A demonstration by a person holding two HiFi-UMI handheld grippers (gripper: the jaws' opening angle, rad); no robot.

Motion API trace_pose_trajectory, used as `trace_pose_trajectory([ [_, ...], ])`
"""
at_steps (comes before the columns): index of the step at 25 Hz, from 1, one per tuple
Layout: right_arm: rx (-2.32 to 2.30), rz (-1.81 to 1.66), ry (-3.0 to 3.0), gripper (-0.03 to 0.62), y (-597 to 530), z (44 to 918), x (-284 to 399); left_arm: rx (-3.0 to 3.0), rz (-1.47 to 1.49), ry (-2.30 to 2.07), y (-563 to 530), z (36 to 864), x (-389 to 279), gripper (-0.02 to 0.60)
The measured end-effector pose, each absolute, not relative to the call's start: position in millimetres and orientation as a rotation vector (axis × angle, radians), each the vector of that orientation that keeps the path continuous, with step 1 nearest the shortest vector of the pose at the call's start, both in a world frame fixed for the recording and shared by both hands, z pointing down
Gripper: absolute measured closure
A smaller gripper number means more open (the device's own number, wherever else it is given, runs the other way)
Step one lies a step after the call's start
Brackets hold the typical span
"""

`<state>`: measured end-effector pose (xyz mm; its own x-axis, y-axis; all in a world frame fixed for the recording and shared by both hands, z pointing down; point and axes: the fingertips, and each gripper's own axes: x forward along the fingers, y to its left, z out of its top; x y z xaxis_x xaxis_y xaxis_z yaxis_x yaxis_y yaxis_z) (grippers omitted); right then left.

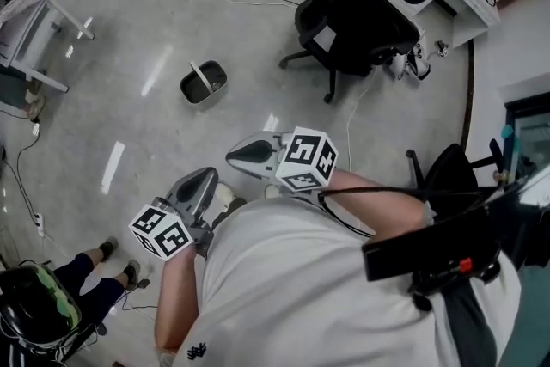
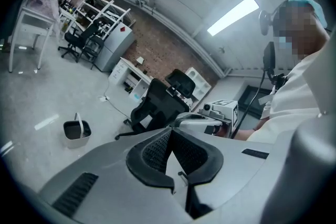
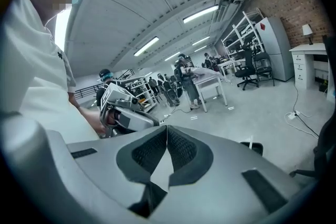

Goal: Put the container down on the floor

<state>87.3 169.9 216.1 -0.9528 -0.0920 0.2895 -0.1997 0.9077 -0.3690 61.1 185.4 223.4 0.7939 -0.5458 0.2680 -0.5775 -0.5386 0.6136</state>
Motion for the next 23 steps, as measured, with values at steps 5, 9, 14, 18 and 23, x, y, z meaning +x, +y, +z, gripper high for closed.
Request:
trace_pose_trajectory([
  [5,0.178,0.567,-2.794,0.577,184.0,229.6,112.8,2.232,0.059,-0.854,193.9,235.8,85.9,0.572],
  [9,0.164,0.568,-2.788,0.577,191.4,235.1,130.7,2.219,0.059,-0.86,201.2,237.7,104.3,0.572],
  [14,0.162,0.554,-2.794,0.577,192.4,236.1,146.2,2.221,0.071,-0.851,204.4,239.6,122.6,0.572],
  [18,0.167,0.553,-2.796,0.577,190.4,240.0,156.3,2.228,0.085,-0.846,202.8,244.0,135.7,0.572],
  [23,0.174,0.564,-2.781,0.577,193.3,245.8,163.2,2.224,0.098,-0.843,203.4,248.5,142.6,0.572],
])
